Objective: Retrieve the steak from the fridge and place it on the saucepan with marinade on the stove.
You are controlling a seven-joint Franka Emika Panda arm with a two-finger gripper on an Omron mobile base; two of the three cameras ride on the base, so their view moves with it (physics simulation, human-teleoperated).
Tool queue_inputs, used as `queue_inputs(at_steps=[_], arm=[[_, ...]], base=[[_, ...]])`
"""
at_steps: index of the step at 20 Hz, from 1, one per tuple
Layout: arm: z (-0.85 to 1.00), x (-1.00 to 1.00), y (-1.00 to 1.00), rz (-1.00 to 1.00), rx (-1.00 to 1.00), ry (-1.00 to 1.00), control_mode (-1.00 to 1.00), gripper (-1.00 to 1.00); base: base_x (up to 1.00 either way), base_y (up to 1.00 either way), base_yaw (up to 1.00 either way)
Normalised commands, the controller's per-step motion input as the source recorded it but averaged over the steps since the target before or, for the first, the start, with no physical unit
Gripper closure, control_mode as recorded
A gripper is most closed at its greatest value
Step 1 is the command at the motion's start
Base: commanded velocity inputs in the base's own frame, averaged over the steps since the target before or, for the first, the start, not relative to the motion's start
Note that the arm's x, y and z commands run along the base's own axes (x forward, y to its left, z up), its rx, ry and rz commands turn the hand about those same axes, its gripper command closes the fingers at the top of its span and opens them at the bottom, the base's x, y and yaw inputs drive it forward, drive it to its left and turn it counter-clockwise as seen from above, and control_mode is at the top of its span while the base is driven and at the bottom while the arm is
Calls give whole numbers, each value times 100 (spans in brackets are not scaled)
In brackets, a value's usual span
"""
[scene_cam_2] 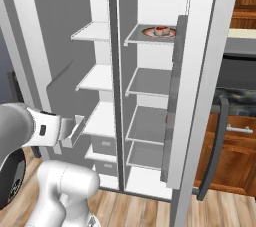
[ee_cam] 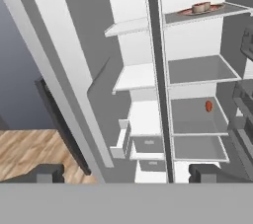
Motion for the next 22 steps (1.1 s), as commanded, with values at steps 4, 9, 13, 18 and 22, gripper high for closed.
queue_inputs(at_steps=[4, 9, 13, 18, 22], arm=[[0, 10, 0, -14, 17, 0, -100, -100], [0, 26, 0, -1, 6, 0, -100, -100], [0, 4, 0, 0, 0, 0, -100, -100], [0, 4, 0, 0, 0, 0, -100, -100], [0, 5, 0, 0, 0, 0, -100, -100]], base=[[0, 0, 0], [0, 0, 0], [0, 0, 0], [0, 0, 0], [0, 0, 0]])
